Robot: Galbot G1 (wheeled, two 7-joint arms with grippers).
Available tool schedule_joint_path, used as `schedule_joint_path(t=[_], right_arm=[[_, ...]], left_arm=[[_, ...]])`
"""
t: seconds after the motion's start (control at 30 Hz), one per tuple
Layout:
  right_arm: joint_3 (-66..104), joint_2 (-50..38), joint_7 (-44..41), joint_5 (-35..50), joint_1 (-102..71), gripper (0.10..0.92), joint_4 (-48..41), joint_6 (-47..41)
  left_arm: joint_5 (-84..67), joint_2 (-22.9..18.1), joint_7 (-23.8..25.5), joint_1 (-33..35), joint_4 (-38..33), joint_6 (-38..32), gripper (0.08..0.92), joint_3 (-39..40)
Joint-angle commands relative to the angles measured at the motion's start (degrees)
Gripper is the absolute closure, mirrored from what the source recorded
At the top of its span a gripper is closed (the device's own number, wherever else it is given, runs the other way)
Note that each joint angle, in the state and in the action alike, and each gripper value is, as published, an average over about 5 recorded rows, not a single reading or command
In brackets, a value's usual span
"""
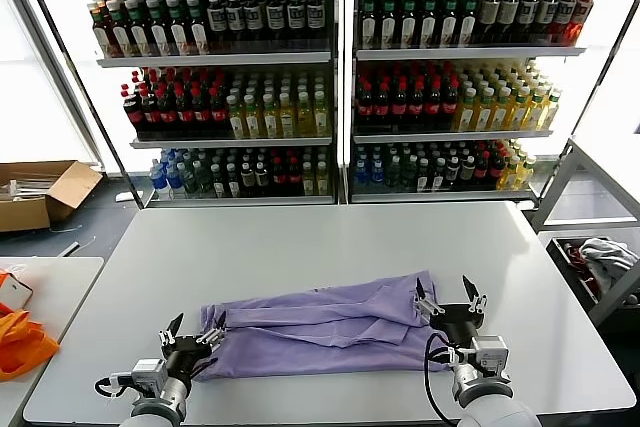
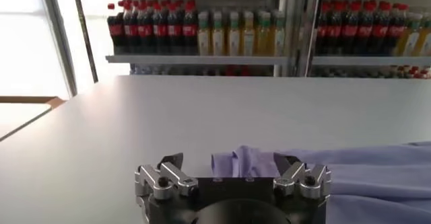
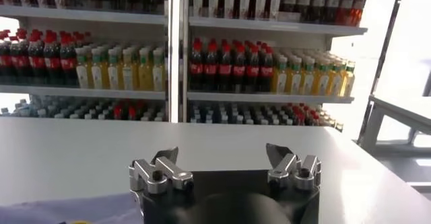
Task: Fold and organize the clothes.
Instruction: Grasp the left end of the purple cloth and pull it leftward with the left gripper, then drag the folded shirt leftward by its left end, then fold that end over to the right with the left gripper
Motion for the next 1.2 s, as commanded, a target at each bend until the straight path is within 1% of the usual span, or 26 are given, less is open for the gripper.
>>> schedule_joint_path(t=[0.03, 0.13, 0.23, 0.4, 0.7, 0.87, 1.0, 1.07, 1.2], right_arm=[[0.2, -0.2, 0.3, 0.6, -0.3, 0.202, 1.1, 0.2], [0.1, -0.1, 0.3, 0.6, -0.2, 0.203, 0.9, 0.2], [0.0, -0.1, 0.2, 0.6, 0.2, 0.203, 0.8, 0.2], [-0.2, -0.4, 0.0, 0.8, 1.5, 0.203, 0.1, 0.1], [-0.4, -0.7, 0.1, 1.4, 4.0, 0.203, -1.2, 0.0], [-0.5, -0.9, 0.2, 2.0, 5.4, 0.203, -1.8, -0.2], [-0.6, -1.0, 0.2, 2.4, 6.0, 0.203, -2.1, -0.3], [-0.7, -1.0, 0.3, 2.6, 6.4, 0.203, -2.3, -0.3], [-1.0, -0.7, 0.3, 2.7, 6.8, 0.203, -2.7, -0.3]], left_arm=[[-1.0, -2.5, -0.2, 0.6, 0.9, 0.9, 0.177, 0.4], [-0.6, -2.7, 0.4, 0.8, 1.7, 1.0, 0.186, 0.6], [-0.3, -2.7, 1.3, 0.9, 2.4, 1.0, 0.239, 0.8], [0.6, -2.2, 3.0, 0.3, 3.9, 1.0, 0.385, 0.7], [1.1, -1.4, 4.1, 0.2, 4.4, 0.0, 0.645, -0.4], [2.4, 0.1, 4.6, -0.1, 4.1, -1.6, 0.766, -2.9], [1.2, 3.0, 4.7, -0.8, 1.2, -2.4, 0.88, -9.6], [0.3, 5.9, 4.7, -1.2, 0.2, -2.3, 0.892, -13.9], [-1.1, 13.9, 4.9, -1.4, 1.0, -2.5, 0.894, -22.6]])
